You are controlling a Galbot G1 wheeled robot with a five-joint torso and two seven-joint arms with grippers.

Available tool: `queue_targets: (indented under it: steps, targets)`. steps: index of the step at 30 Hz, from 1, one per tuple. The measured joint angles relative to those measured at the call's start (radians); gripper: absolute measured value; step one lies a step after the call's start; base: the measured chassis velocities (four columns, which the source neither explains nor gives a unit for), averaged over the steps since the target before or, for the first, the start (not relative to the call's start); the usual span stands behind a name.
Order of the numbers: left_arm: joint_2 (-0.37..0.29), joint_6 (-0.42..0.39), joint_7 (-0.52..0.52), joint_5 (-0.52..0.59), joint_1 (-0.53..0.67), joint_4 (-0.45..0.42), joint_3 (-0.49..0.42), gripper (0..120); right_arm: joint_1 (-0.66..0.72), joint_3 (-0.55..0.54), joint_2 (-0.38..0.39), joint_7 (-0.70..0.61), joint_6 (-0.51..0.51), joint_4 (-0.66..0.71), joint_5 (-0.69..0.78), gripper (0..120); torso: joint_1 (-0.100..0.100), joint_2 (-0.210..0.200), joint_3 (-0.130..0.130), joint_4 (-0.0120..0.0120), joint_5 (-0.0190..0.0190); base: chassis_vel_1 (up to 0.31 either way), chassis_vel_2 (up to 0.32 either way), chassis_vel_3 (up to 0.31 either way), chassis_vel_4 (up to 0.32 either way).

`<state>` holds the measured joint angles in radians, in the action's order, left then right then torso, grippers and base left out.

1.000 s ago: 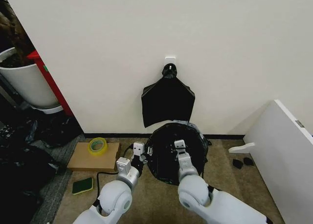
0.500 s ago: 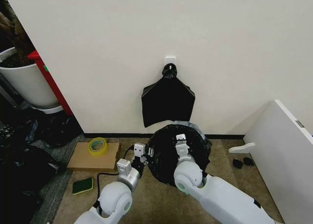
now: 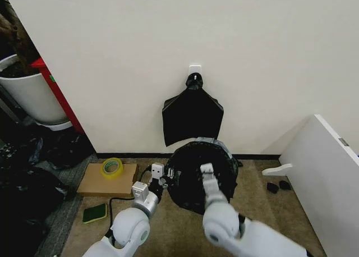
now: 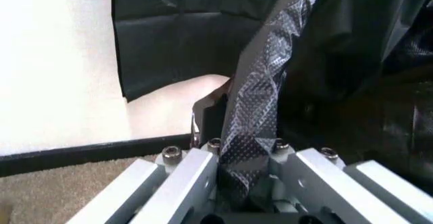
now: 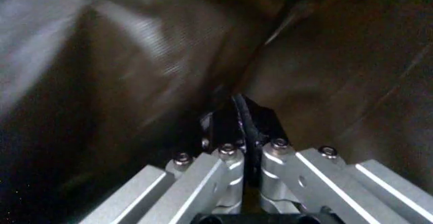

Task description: Place the garbage bag over the trash bin.

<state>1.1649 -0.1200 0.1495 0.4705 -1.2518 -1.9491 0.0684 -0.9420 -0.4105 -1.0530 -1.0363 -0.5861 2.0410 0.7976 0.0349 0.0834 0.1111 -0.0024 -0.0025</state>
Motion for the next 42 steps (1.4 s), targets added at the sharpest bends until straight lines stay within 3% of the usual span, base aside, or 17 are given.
queue_targets:
  steps: [6, 11, 21, 27, 35, 42]
  targets:
    - [0.003, 0.006, -0.004, -0.013, -0.010, -0.009, -0.002, 0, 0.034, 0.010, -0.030, -0.098, -0.100, -0.009, 0.171, 0, 0.000, 0.000, 0.000, 0.0002, 0.0000, 0.000, 0.000, 0.000, 0.000]
    - [-0.006, 0.014, -0.011, -0.026, -0.016, -0.024, 0.004, 0, 0.055, -0.010, -0.030, -0.134, -0.147, -0.060, 0.173, 0, 0.000, 0.000, 0.000, 0.0002, 0.0000, 0.000, 0.000, 0.000, 0.000]
    - [-0.010, 0.023, -0.020, -0.036, -0.014, -0.029, -0.009, 0, 0.095, 0.012, -0.041, -0.062, -0.095, -0.129, 0.059, 0, 0.000, 0.000, 0.000, 0.0002, 0.0000, 0.000, 0.000, 0.000, 0.000]
    - [-0.014, 0.023, -0.019, -0.036, -0.012, -0.027, -0.012, 0, 0.070, 0.025, -0.019, -0.043, -0.072, -0.079, 0.045, 0, 0.000, 0.000, 0.000, 0.0002, 0.0000, 0.000, 0.000, 0.000, 0.000]
    - [-0.025, 0.028, -0.018, -0.036, -0.016, -0.037, -0.006, 0, 0.012, 0.068, -0.010, -0.183, -0.145, 0.042, 0.338, 0, 0.000, 0.000, 0.000, 0.0000, 0.0000, 0.000, 0.000, 0.000, 0.000]
    - [-0.028, 0.066, -0.036, -0.047, -0.020, -0.046, -0.005, 0, 0.019, 0.072, -0.031, -0.200, -0.146, 0.003, 0.382, 0, 0.000, 0.000, 0.000, 0.0001, -0.0001, 0.000, 0.000, 0.000, 0.000]
